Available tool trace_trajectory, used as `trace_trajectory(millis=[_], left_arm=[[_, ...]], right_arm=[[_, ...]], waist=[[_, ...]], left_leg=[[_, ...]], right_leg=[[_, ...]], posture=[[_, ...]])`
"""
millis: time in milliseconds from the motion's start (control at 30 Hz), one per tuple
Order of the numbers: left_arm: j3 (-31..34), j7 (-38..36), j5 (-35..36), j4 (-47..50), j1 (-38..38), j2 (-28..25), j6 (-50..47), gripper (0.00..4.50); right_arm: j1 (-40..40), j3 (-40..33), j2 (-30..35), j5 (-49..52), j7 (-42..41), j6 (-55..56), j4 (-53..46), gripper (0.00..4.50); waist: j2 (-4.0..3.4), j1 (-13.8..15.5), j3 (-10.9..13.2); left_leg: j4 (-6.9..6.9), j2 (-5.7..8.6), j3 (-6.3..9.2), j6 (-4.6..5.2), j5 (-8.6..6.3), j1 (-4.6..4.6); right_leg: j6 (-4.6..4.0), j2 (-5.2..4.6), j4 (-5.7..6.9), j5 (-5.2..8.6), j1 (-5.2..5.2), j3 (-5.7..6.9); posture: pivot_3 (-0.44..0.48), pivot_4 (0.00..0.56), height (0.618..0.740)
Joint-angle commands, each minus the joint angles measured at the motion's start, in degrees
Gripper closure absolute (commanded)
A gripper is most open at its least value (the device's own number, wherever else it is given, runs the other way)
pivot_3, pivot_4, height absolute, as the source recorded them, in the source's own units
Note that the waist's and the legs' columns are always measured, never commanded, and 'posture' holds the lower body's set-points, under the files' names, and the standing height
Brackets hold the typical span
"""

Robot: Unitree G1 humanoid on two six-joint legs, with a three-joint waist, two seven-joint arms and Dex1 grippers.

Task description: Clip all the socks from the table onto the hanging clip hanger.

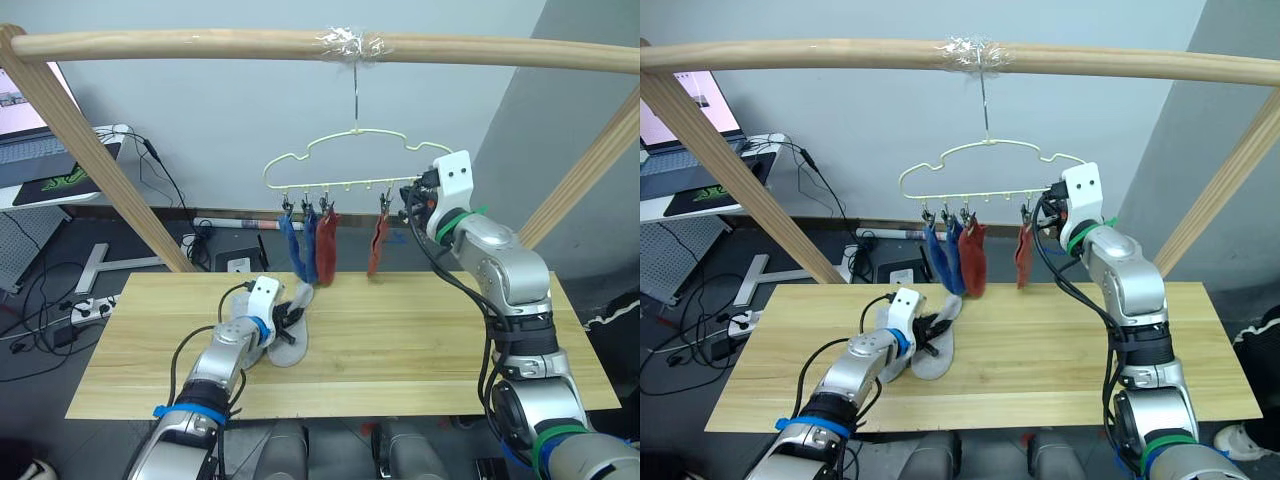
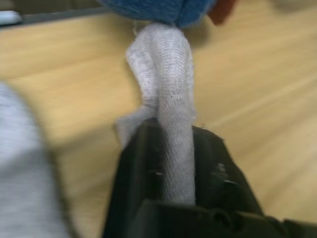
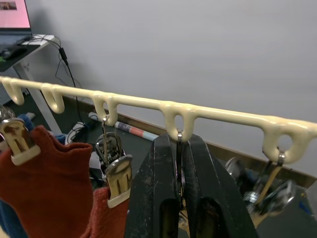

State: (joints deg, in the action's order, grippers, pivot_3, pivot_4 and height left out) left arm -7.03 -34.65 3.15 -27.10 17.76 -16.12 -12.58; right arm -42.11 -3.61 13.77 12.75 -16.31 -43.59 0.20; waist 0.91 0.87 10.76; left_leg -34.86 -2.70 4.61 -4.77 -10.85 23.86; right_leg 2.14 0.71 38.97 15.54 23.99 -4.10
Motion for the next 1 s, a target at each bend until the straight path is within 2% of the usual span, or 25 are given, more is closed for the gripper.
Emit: trace_trajectory(millis=[33,233,400,500,633,800,1000], left_arm=[[-1.33,-2.41,1.75,9.85,-2.48,0.6,-0.63,4.48],[-2.85,-5.22,7.46,25.99,-6.38,3.35,-4.34,4.48],[-5.47,-6.97,9.53,33.46,-5.09,5.39,-3.61,4.48],[-6.9,-6.55,9.01,33.72,-3.55,6.45,-3.53,4.48],[-8.14,-4.18,7.97,31.28,-0.49,9.41,-3.84,4.48],[-8.17,-2.02,8.66,27.92,3.56,13.2,-4.9,4.48],[-6.87,-1.51,9.42,24.45,7.08,14.79,-5.26,4.48]], right_arm=[[-3.61,-4.56,0.41,3.43,0.67,-4.2,-0.51,4.5],[-8.08,-10.73,0.67,8.35,3.02,-16.02,0.34,4.5],[-12.97,-21.96,-2.67,13.9,8.94,-31.56,1.41,4.5],[-15.22,-26.7,-3.81,14.99,11.44,-38.09,1.86,4.5],[-17.06,-29.25,-4.17,15.55,12.38,-43.43,1.42,4.5],[-17.89,-29.9,-4.98,15.51,12.8,-47.29,-0.85,4.5],[-17.68,-29.85,-5.74,15.62,12.87,-48.91,-2.7,4.5]], waist=[[0.01,-0.02,0.16],[-0.1,-0.18,0.31],[-0.12,-0.3,0.32],[-0.12,-0.31,0.32],[-0.12,-0.33,0.32],[-0.12,-0.5,0.32],[-0.12,-1.04,0.32]], left_leg=[[0.0,0.0,0.01,0.0,0.0,0.0],[0.01,-0.01,0.0,0.0,0.0,0.04],[0.03,-0.01,0.0,0.01,0.0,0.05],[0.02,0.0,0.0,0.01,0.0,0.05],[0.0,0.03,0.0,0.01,0.0,0.08],[0.02,0.03,0.0,0.02,-0.01,0.11],[0.02,0.03,0.01,0.02,-0.01,0.12]], right_leg=[[0.0,0.0,0.0,0.0,0.0,0.01],[-0.01,0.0,-0.01,0.0,0.04,-0.01],[-0.01,0.0,-0.02,0.0,0.04,-0.01],[-0.01,0.0,-0.02,0.0,0.04,-0.01],[-0.01,-0.01,-0.07,0.01,0.03,0.0],[0.0,0.0,-0.1,0.01,0.05,0.01],[0.0,0.0,-0.1,0.01,0.05,0.01]], posture=[[0.108,0.204,0.74],[0.108,0.202,0.74],[0.105,0.2,0.74],[0.105,0.2,0.74],[0.095,0.196,0.74],[0.082,0.194,0.74],[0.075,0.198,0.74]])
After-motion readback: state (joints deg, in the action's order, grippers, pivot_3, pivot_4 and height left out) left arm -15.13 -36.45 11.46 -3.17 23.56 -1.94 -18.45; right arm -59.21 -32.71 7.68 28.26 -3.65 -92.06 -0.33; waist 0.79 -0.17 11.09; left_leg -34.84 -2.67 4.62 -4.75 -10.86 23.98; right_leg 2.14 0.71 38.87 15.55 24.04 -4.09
